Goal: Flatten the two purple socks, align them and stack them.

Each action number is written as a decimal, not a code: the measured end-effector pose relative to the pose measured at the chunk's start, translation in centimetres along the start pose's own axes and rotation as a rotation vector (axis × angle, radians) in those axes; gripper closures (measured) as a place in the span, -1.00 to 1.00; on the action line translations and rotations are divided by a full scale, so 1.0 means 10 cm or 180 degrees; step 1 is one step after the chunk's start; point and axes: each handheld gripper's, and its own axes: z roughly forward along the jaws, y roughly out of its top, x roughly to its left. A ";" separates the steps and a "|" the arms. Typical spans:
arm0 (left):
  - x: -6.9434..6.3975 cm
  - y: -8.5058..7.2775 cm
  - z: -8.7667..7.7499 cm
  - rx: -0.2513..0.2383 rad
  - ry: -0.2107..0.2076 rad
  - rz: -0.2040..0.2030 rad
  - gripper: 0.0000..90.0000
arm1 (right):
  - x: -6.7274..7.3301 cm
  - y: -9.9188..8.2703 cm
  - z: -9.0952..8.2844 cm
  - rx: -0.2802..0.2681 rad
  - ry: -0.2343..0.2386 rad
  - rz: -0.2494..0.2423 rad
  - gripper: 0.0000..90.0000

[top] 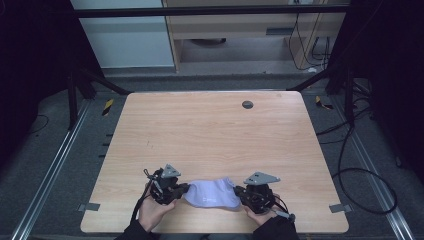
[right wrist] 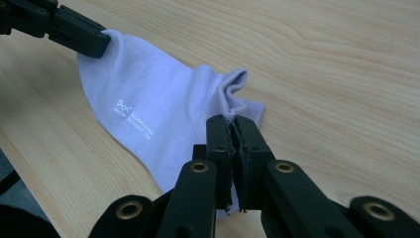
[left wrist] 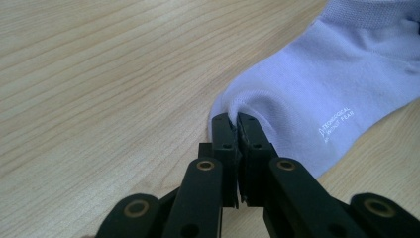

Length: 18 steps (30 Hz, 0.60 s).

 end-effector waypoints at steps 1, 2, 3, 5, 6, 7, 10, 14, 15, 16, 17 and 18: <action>0.00 0.00 0.01 0.0012 0.0004 0.0005 0.93 | 0.00 -0.01 0.00 0.0014 -0.0009 0.0010 0.93; -0.01 0.00 0.02 0.0014 0.0005 -0.0009 0.93 | -0.01 -0.02 0.01 0.0026 -0.0013 0.0024 0.93; 0.00 -0.01 0.04 0.0013 0.0000 0.0004 0.93 | -0.01 -0.03 0.01 0.0042 -0.0019 0.0023 0.92; 0.00 -0.01 0.05 0.0025 0.0003 0.0002 0.93 | -0.02 -0.05 0.02 0.0066 -0.0023 0.0026 0.92; 0.00 -0.01 0.06 0.0031 0.0009 0.0007 0.92 | -0.02 -0.05 0.03 0.0092 -0.0036 0.0023 0.92; 0.00 -0.01 0.07 0.0037 0.0016 0.0023 0.92 | -0.02 -0.06 0.04 0.0112 -0.0036 0.0026 0.91; 0.00 -0.02 0.09 0.0034 0.0027 0.0047 0.87 | -0.05 -0.08 0.07 0.0177 -0.0076 0.0021 0.87; 0.02 -0.02 0.05 -0.0029 0.0073 0.0054 0.69 | -0.07 -0.08 0.06 0.0182 -0.0151 0.0008 0.75; 0.03 -0.02 0.02 -0.0060 0.0087 0.0047 0.66 | -0.07 -0.08 0.06 0.0165 -0.0165 0.0016 0.72; 0.03 -0.02 0.00 -0.0091 0.0100 0.0033 0.61 | -0.08 -0.08 0.05 0.0118 -0.0189 -0.0009 0.67; 0.03 -0.01 -0.03 -0.0133 0.0118 0.0017 0.58 | -0.09 -0.08 0.03 0.0072 -0.0194 -0.0029 0.64; 0.03 0.00 -0.04 -0.0174 0.0121 0.0010 0.58 | -0.09 -0.07 0.02 0.0017 -0.0197 -0.0047 0.64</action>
